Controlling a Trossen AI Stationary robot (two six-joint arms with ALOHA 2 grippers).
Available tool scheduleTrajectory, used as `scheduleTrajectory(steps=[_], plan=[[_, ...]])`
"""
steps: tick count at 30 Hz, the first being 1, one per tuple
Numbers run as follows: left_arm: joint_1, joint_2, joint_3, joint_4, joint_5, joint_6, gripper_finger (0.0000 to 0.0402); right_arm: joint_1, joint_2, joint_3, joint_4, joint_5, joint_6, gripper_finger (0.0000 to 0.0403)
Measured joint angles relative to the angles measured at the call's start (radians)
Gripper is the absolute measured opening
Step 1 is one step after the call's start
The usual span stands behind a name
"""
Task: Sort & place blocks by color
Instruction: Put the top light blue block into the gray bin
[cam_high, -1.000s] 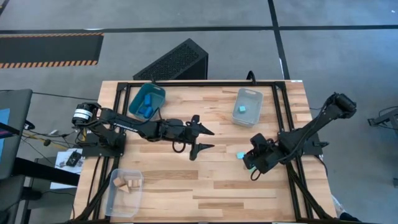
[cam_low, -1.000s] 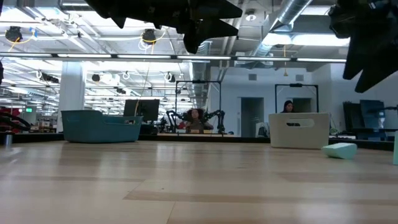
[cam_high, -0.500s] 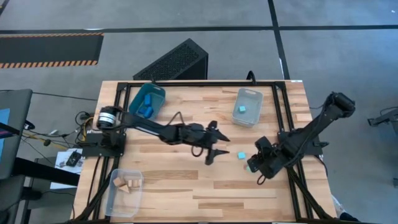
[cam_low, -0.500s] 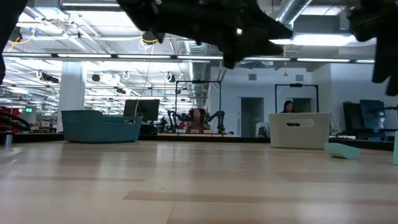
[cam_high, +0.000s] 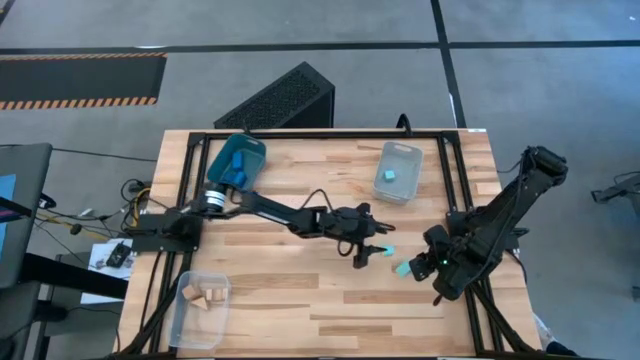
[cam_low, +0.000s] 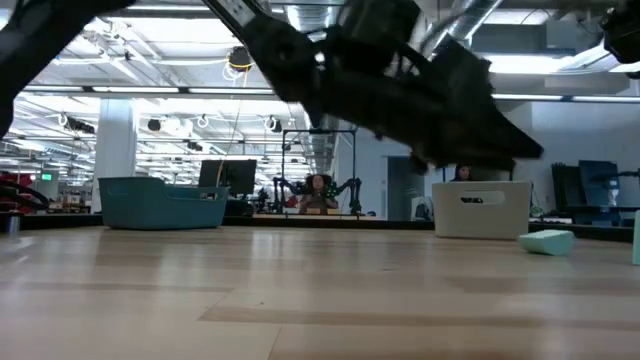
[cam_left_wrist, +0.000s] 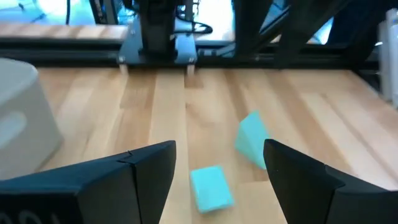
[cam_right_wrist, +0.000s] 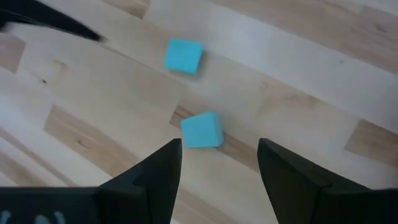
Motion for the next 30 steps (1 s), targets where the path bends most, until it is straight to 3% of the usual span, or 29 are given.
scheduleTrajectory(steps=[9,19,30], plan=[[-0.001,0.186,0.179,-0.054,-0.004,-0.035,0.0233,0.006,0.0,0.0,0.013,-0.002,0.001,0.0232],[-0.001,0.19,0.183,-0.173,-0.029,0.003,0.0233,0.026,0.0,0.0,-0.005,-0.001,-0.003,0.0232],[-0.001,0.19,0.177,-0.138,-0.008,0.021,0.0233,0.025,-0.001,0.0,-0.018,0.003,-0.026,0.0232]])
